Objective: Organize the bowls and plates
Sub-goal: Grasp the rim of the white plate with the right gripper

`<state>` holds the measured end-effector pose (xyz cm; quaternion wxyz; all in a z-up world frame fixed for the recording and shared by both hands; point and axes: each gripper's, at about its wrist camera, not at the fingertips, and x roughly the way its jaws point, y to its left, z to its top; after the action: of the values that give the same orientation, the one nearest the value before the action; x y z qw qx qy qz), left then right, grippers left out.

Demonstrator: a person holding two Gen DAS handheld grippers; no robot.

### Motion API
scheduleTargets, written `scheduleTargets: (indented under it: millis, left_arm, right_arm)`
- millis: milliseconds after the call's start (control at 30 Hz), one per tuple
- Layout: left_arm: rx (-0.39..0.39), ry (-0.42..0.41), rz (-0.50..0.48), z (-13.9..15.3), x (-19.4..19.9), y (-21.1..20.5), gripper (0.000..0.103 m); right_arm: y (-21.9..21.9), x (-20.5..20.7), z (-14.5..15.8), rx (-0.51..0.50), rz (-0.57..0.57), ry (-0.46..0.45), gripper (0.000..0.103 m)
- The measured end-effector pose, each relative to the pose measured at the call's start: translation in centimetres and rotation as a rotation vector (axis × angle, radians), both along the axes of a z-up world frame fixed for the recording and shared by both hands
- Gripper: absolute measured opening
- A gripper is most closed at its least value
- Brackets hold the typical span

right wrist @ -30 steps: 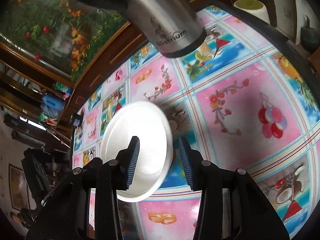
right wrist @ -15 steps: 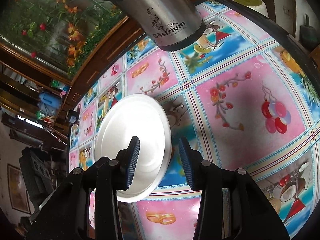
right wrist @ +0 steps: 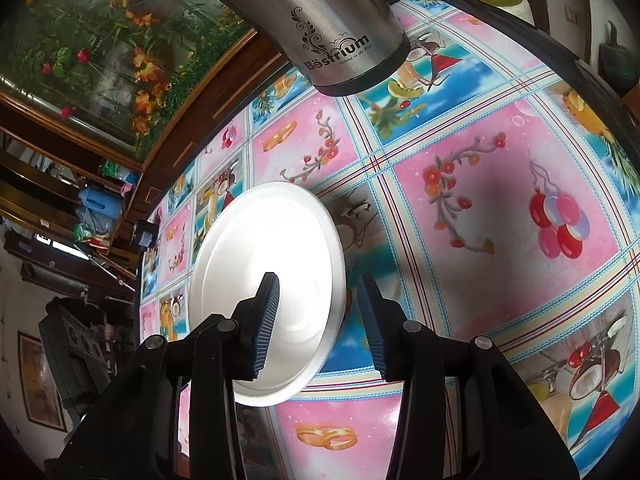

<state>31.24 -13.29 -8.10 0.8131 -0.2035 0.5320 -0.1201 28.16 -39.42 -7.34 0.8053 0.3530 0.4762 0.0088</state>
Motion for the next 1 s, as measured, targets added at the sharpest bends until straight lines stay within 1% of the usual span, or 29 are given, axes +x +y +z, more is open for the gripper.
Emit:
scheduleTargets:
  millis: [33, 167, 233, 367, 400, 433, 600, 700, 800, 1000]
  left_arm:
    - [0.001, -0.005, 0.002, 0.0, 0.0, 0.0, 0.034]
    - [0.000, -0.017, 0.007, 0.2, -0.2, 0.2, 0.025]
    - [0.000, -0.020, 0.004, 0.2, -0.2, 0.1, 0.018]
    - [0.016, -0.029, -0.001, 0.3, -0.2, -0.1, 0.011]
    - [0.018, -0.029, -0.001, 0.2, -0.2, -0.1, 0.009]
    - [0.019, -0.029, -0.001, 0.2, -0.2, -0.1, 0.008]
    - [0.022, -0.032, -0.008, 0.2, -0.3, -0.2, 0.008]
    - [0.030, -0.039, -0.013, 0.4, -0.3, -0.4, 0.008]
    - [0.031, -0.035, -0.018, 0.2, -0.3, -0.5, 0.008]
    - [0.029, -0.035, -0.023, 0.2, -0.3, -0.5, 0.008]
  right_arm:
    - [0.0, 0.0, 0.0, -0.002, -0.004, 0.000, 0.040]
    - [-0.1, -0.1, -0.2, -0.008, -0.022, 0.000, 0.040]
    - [-0.2, -0.1, -0.2, -0.013, -0.028, 0.000, 0.040]
    - [-0.2, -0.2, -0.4, -0.027, -0.041, 0.007, 0.040]
    - [-0.3, -0.2, -0.4, -0.031, -0.046, 0.007, 0.038]
    - [-0.3, -0.3, -0.3, -0.037, -0.050, 0.005, 0.036]
    - [0.1, -0.2, -0.4, -0.061, -0.039, -0.001, 0.014]
    - [0.3, -0.1, -0.4, -0.078, -0.035, -0.002, 0.008]
    - [0.7, 0.0, -0.5, -0.092, -0.022, 0.000, 0.006]
    - [1.0, -0.1, -0.4, -0.118, -0.026, -0.009, 0.006]
